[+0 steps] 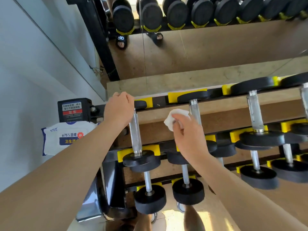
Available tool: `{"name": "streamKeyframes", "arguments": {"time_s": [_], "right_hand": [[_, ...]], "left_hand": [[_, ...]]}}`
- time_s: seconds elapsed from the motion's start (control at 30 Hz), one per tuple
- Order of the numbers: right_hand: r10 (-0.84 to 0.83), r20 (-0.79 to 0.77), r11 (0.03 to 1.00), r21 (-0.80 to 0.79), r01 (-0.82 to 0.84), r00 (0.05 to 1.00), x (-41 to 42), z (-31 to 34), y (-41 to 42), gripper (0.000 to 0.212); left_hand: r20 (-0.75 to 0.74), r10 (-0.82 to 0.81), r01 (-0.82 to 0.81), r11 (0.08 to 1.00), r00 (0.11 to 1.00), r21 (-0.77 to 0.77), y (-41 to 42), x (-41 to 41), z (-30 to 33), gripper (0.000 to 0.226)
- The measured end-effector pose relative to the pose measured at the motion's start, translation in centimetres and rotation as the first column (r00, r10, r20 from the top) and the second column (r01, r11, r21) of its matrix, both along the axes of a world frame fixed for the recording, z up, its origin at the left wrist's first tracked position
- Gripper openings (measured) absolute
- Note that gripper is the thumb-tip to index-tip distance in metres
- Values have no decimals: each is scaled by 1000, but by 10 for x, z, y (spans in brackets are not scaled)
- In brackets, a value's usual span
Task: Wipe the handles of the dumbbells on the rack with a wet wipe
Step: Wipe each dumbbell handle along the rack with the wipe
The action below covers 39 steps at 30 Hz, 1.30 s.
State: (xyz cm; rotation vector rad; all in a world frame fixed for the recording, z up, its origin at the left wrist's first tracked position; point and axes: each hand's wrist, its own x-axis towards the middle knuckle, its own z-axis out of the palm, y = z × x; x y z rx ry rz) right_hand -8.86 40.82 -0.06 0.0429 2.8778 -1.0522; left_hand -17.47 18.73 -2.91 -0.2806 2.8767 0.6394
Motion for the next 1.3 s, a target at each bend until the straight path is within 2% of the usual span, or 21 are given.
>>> {"name": "streamKeyframes", "arguments": {"time_s": [0.07,0.13,0.27,0.33,0.37,0.47,0.53,0.63,0.7,0.8,0.87,1.0,1.07,1.13,1.2,1.3], "right_hand": [[85,-88,983,167,-70,992,-13,-5,20,27],[194,-102,927,344,-148,976,-27,-12,39,29],[398,-77,769,571,-287,914,-53,-24,69,49],[472,-117,720,623,-306,874,-60,-31,72,61],[499,-149,707,639,-302,854,-65,-34,77,59],[558,-225,709,629,-319,799,-77,-41,87,35],[588,-237,714,602,-358,774,-80,-43,94,28],[569,-224,753,530,-391,791,-82,-48,114,37],[514,-227,818,422,-392,828,-78,-55,125,42],[319,-172,948,48,-315,932,-69,-57,124,35],[175,-135,973,-130,-192,975,-66,-56,116,31],[33,-98,976,-209,-53,995,-60,-58,104,22],[-52,93,926,-368,83,994,-62,-57,101,21],[-119,404,784,-522,335,907,-74,-51,99,27],[-110,637,641,-541,545,763,-88,-46,98,27],[20,777,510,-549,662,629,-103,-52,103,24]], "left_hand": [[-113,-16,10,998,993,-56,10,-3,11,32],[-207,-74,74,997,976,-5,33,-7,21,34],[-200,-163,203,959,966,196,104,-22,28,37],[-157,-162,203,930,974,305,130,-29,28,38],[-133,-166,202,919,977,339,144,-34,27,39],[-56,-172,181,911,983,371,175,-45,21,43],[7,-127,112,899,992,424,182,-47,10,49],[82,-37,-10,857,996,515,187,-44,-6,53],[104,22,-76,832,994,550,187,-43,-9,54],[103,23,-75,839,994,539,187,-43,-11,56],[110,26,-82,838,994,539,188,-43,-11,56],[104,33,-84,845,994,528,188,-42,-12,58],[106,43,-93,847,993,524,188,-42,-12,58],[111,49,-101,844,993,526,188,-43,-13,58],[109,55,-104,841,993,532,188,-42,-13,57],[101,56,-101,845,993,526,188,-42,-14,56]]}}
